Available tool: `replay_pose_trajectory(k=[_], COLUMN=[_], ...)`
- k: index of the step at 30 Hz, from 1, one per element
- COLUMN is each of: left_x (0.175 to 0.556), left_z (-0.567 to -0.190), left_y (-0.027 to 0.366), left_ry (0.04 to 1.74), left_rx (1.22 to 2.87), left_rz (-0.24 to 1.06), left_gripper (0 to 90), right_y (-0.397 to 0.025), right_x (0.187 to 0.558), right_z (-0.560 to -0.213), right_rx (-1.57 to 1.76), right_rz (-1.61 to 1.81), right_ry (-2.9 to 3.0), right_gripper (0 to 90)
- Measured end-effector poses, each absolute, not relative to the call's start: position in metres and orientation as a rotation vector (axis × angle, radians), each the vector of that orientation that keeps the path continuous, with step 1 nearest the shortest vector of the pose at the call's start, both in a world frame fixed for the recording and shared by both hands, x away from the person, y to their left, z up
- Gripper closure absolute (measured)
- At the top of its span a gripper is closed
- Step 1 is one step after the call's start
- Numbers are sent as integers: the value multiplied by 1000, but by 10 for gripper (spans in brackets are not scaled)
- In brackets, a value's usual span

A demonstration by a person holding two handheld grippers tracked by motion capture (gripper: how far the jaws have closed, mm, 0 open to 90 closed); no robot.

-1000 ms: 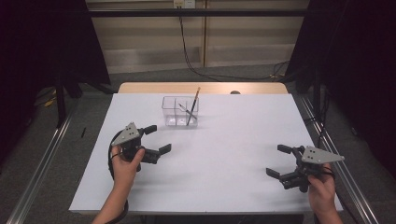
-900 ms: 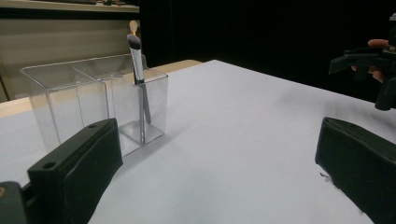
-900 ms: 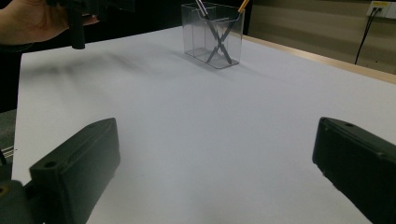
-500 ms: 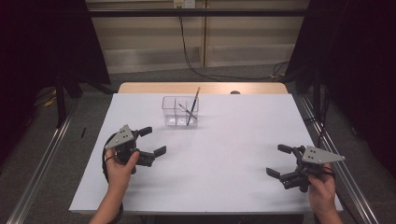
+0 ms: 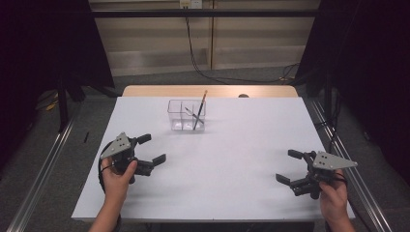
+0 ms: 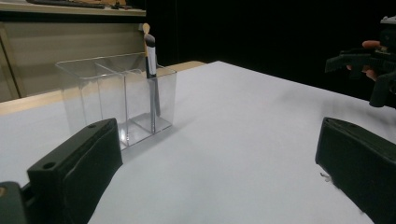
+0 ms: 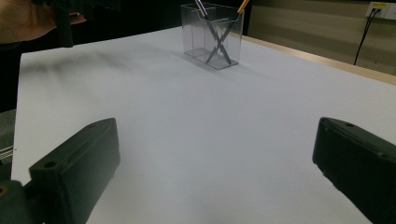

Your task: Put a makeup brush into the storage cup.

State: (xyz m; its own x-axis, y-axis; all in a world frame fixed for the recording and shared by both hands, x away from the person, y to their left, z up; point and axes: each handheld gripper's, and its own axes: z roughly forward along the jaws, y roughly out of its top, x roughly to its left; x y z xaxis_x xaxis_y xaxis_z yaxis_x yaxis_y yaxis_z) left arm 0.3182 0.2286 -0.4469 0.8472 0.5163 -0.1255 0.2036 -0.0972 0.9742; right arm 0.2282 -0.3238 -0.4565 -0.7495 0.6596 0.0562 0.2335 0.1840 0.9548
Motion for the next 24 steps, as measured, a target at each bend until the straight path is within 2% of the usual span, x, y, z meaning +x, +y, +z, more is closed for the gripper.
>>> replay_pose_trajectory(k=[24], left_x=[308], left_z=[-446], left_y=[252], left_ry=[599], left_rx=[1675], left_rz=[320], left_gripper=[3], right_y=[-324], right_x=[229], right_z=[-456], right_rx=[834], right_rz=[1591], right_ry=[2099], right_gripper=[5])
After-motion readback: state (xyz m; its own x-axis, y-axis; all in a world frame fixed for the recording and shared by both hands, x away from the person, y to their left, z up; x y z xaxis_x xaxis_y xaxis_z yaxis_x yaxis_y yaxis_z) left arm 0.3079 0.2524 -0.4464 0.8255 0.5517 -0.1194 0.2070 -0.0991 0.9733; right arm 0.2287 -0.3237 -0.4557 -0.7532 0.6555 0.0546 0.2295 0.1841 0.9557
